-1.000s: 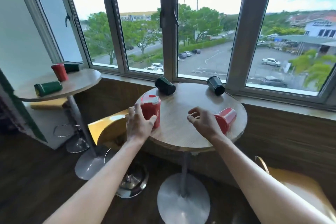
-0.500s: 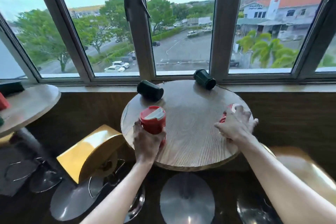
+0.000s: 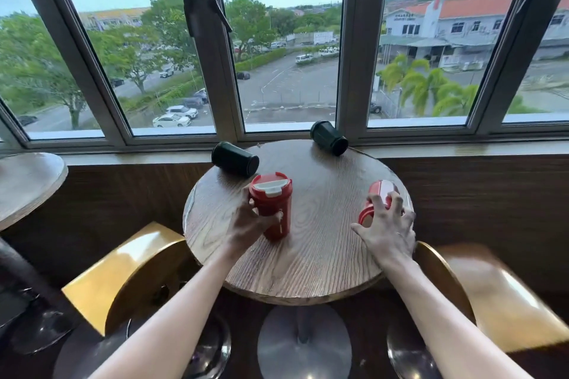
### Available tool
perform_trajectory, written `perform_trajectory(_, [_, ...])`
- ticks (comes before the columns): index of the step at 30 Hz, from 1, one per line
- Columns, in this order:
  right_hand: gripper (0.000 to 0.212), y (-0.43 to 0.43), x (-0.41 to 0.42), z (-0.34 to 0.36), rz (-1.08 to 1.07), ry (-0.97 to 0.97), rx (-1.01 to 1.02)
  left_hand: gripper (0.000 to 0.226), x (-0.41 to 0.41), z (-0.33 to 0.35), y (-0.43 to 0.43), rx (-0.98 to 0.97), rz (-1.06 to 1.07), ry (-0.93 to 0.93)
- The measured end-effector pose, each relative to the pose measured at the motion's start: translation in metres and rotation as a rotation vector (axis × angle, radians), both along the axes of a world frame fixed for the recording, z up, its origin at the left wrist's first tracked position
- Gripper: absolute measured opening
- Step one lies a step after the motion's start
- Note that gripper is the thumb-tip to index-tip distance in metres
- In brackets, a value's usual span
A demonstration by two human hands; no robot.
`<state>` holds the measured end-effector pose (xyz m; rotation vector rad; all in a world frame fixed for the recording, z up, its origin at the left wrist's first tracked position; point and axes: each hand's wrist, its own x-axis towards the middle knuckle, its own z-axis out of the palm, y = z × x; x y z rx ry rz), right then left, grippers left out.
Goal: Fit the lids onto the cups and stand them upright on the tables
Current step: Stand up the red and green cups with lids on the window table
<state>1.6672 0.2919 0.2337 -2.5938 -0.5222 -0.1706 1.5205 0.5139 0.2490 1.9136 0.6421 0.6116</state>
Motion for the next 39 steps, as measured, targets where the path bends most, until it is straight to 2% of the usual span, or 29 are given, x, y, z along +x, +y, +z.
perform_trajectory(5, [0.076,-0.002,-0.001,-0.007,-0.013,-0.044,0.026,0.09,0.003,-0.001,0.008,-0.15,-0.11,-0.03])
perform_trajectory(13, [0.069,0.0,-0.005,-0.013,-0.058,-0.05,0.143,0.084,0.007,-0.013,0.011,-0.046,-0.004,0.007])
perform_trajectory(17, [0.083,0.001,-0.005,-0.007,-0.03,-0.023,0.216,0.08,0.006,-0.01,0.014,-0.05,-0.013,0.039])
perform_trajectory(20, [0.084,0.005,-0.006,0.007,-0.007,0.026,0.256,0.081,0.005,-0.013,0.014,-0.053,-0.026,0.03])
perform_trajectory(29, [0.092,0.041,-0.009,0.049,0.165,0.003,0.251,0.077,0.002,-0.007,0.011,-0.079,-0.035,0.038])
perform_trajectory(39, [0.093,0.079,0.004,0.067,0.453,0.166,0.324,0.092,0.002,-0.009,0.014,-0.113,-0.058,-0.001])
